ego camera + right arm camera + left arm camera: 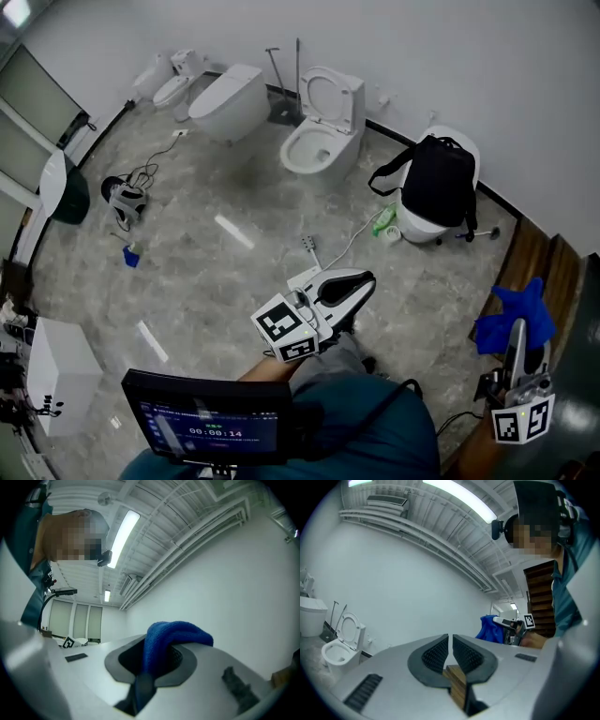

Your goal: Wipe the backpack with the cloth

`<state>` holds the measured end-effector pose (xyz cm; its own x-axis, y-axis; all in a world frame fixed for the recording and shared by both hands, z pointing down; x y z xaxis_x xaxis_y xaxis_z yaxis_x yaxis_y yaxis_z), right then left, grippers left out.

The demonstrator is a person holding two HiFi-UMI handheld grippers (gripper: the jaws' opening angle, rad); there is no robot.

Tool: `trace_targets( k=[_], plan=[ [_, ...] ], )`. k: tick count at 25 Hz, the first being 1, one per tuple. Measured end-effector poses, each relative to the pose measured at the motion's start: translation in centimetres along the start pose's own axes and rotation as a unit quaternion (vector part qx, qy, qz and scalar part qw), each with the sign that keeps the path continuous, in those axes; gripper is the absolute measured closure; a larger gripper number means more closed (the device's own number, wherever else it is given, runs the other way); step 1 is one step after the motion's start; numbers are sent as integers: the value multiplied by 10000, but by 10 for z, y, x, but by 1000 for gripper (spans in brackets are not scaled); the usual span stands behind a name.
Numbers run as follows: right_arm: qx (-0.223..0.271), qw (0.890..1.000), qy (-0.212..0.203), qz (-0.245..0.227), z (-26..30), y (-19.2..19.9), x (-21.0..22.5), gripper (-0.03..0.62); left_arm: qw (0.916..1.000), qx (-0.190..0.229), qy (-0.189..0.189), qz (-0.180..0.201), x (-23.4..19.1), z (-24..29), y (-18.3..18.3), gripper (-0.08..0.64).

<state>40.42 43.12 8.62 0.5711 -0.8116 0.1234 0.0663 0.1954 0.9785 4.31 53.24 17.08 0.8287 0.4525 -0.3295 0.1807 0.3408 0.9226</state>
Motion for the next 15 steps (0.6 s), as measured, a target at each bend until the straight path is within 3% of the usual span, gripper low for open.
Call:
trace_targets(
  k=[4, 8, 15],
  plan=[
    [31, 9997, -181, -166, -29, -6, -48, 560, 9995, 56, -168, 242, 37, -54, -9, 528],
    [8, 9994, -194, -271, -33, 4, -75, 560, 9991, 20, -227, 370, 44, -80, -6, 526],
    [-84, 9989, -36, -466, -68, 15, -158, 560, 9991, 93, 104, 412, 67, -140, 17, 526]
  ],
)
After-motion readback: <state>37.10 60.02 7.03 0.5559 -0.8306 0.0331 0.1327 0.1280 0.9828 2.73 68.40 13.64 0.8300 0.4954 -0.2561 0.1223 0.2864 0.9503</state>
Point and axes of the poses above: the fingertips, and each gripper's own axes: z forward along the fingers, x to its right, y out of its underside, the point moved 10 cm from there along -z, backward along the fingers, and after that the axes turned 15 degrees about -x, right-handed, at the moved point
